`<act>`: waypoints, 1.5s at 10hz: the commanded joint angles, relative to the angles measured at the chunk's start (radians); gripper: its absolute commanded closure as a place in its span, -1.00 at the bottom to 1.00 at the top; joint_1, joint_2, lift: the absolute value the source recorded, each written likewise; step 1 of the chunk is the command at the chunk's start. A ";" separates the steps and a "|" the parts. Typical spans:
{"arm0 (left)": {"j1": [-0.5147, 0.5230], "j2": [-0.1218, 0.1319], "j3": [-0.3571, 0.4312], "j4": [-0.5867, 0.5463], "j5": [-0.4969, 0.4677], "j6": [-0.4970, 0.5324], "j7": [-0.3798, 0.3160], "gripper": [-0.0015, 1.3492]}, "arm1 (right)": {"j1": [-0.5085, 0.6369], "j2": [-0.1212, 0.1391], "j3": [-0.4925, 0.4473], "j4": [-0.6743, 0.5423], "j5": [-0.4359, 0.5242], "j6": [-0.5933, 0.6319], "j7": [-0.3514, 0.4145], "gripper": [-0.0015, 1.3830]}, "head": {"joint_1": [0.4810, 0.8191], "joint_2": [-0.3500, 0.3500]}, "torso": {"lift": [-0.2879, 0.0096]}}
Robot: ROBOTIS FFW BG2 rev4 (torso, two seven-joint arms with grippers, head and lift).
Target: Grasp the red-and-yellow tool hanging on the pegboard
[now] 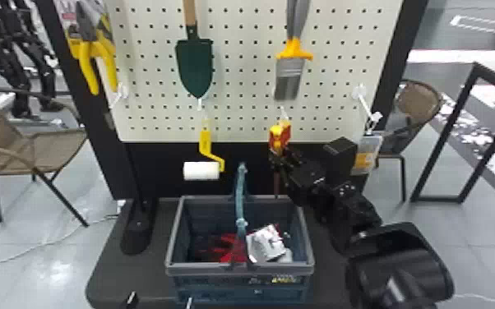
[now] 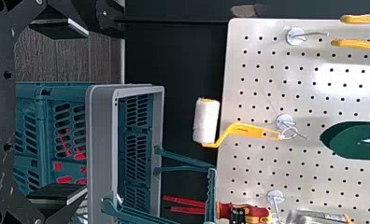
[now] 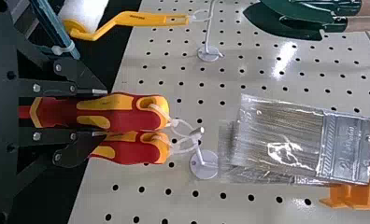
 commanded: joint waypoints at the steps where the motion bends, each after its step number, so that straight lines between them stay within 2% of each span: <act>1: 0.000 -0.001 0.000 0.000 0.000 0.000 0.000 -0.79 | 0.005 0.000 0.000 -0.004 0.003 0.000 -0.004 0.86 | -0.60 0.00 | 0.26; 15: 0.000 0.000 -0.002 0.000 0.002 0.000 0.003 -0.79 | 0.011 0.000 0.000 -0.004 0.002 0.000 -0.021 0.86 | -0.60 0.00 | 0.26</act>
